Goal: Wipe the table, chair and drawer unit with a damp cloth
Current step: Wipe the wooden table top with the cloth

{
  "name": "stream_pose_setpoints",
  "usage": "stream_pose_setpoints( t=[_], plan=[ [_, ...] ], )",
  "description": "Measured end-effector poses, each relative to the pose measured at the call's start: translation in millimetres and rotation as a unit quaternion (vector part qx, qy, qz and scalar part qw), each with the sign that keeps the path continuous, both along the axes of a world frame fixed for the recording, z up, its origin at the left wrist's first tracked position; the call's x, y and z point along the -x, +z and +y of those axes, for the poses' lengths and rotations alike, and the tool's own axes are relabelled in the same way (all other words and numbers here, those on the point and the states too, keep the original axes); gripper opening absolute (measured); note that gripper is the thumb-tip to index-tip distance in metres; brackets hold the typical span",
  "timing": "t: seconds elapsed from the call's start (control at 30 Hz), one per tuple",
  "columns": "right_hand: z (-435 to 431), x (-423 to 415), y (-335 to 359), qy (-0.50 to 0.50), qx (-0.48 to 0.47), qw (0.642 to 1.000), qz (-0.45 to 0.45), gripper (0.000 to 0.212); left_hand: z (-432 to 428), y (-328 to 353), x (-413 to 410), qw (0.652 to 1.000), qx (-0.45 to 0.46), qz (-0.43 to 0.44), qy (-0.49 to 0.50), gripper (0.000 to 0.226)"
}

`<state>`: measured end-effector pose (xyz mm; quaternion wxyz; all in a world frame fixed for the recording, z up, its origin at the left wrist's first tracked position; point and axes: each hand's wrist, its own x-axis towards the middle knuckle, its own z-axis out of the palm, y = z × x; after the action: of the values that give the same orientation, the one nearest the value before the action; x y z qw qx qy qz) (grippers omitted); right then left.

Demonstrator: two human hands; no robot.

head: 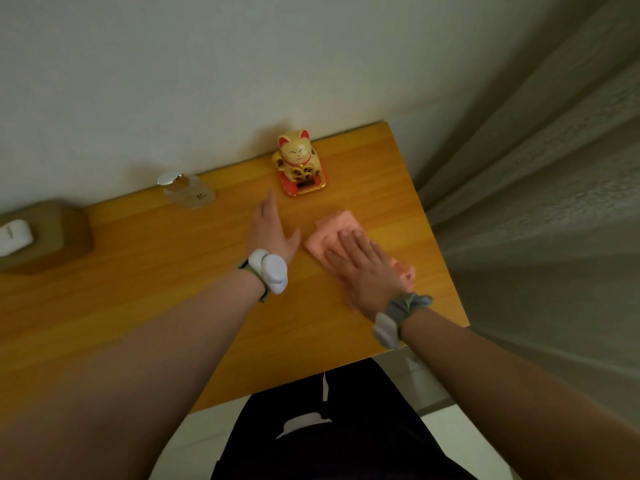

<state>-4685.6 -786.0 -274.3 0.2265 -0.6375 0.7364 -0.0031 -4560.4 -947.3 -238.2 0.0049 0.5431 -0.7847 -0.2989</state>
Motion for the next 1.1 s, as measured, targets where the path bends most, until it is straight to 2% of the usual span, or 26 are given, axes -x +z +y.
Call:
stream_pose_setpoints(
  t=[0.1, 0.27, 0.47, 0.57, 0.73, 0.83, 0.9, 1.0, 1.1],
  plan=[
    [0, 35, -6, -0.022, -0.008, 0.999, 0.034, 0.059, 15, 1, -5, 0.999, -0.012, -0.018, -0.04, 0.079],
    [14, 85, -3, -0.181, -0.042, 0.982, 0.035, 0.064, 41, 5, -8, 0.988, -0.032, -0.036, -0.145, 0.069],
    [51, 25, 8, -0.322, -0.047, 0.945, 0.032, 0.058, 55, 2, -23, 0.968, -0.061, -0.077, -0.23, 0.066],
    [46, -26, 13, -0.315, -0.049, 0.948, -0.004, 0.055, 55, 1, -42, 0.958, -0.053, -0.085, -0.268, 0.065],
    [51, -104, 10, -0.239, -0.01, 0.971, -0.017, 0.051, 55, -1, -87, 0.933, -0.058, -0.104, -0.339, 0.067],
    [65, -84, 8, -0.232, -0.02, 0.973, 0.003, 0.054, 53, -6, -96, 0.915, -0.061, -0.118, -0.381, 0.069],
    [76, -59, 10, -0.27, -0.033, 0.962, 0.027, 0.059, 51, -8, -100, 0.908, -0.052, -0.121, -0.397, 0.071],
    [98, -26, 18, -0.386, -0.037, 0.921, 0.042, 0.072, 48, -14, -108, 0.897, -0.042, -0.125, -0.422, 0.075],
    [107, -12, 22, -0.448, -0.023, 0.893, 0.039, 0.082, 45, -16, -110, 0.887, -0.036, -0.132, -0.441, 0.078]
  ],
)
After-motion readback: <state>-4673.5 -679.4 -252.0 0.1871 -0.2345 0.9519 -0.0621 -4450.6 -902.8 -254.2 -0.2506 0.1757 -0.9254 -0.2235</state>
